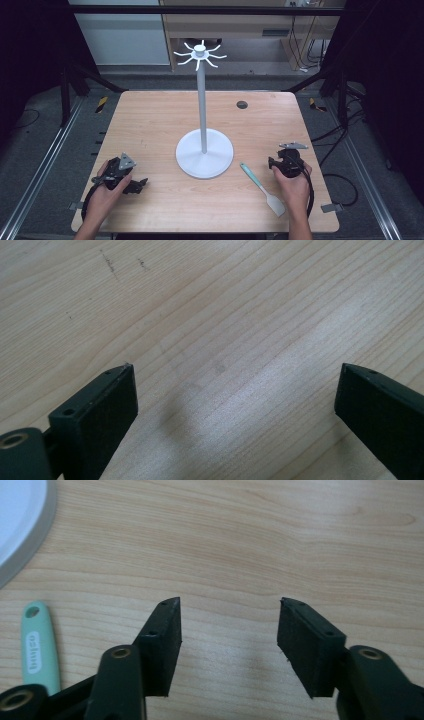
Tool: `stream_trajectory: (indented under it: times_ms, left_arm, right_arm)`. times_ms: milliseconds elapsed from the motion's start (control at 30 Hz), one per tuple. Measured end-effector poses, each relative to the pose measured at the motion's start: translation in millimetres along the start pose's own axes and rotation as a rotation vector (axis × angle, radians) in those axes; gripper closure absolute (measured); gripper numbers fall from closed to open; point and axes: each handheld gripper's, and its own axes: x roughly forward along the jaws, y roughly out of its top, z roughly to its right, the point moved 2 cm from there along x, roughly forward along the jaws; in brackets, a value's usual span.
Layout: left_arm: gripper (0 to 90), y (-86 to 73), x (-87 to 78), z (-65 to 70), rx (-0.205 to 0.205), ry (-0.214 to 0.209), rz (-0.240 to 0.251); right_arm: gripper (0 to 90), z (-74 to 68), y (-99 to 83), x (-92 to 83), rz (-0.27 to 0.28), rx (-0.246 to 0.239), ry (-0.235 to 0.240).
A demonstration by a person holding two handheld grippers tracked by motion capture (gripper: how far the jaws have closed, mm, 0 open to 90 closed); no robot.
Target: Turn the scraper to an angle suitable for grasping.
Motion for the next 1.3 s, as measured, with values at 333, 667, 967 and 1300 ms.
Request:
stream_trajectory:
  times_ms: [333,667,967,1300]
  left_arm:
    - [3.3,-0.2,-0.5,-0.7,0.0,0.002,-0.004]
    - [3.4,-0.4,0.2,-0.1,0.003,0.006,-0.009]
    - [3.7,-0.2,0.1,-0.2,0.003,0.004,-0.007]
    - [3.8,-0.2,0.8,0.9,0.005,0.003,-0.01]
  right_arm:
    - [63.1,-31.4,7.7,-5.9,-0.003,-0.101,0.068]
    - [81.2,-56.1,10.8,-5.8,-0.049,-0.166,0.101]
    - [90.0,-80.3,11.6,0.0,-0.094,-0.222,0.161]
    - [90.0,-81.9,9.7,6.9,-0.137,-0.223,0.164]
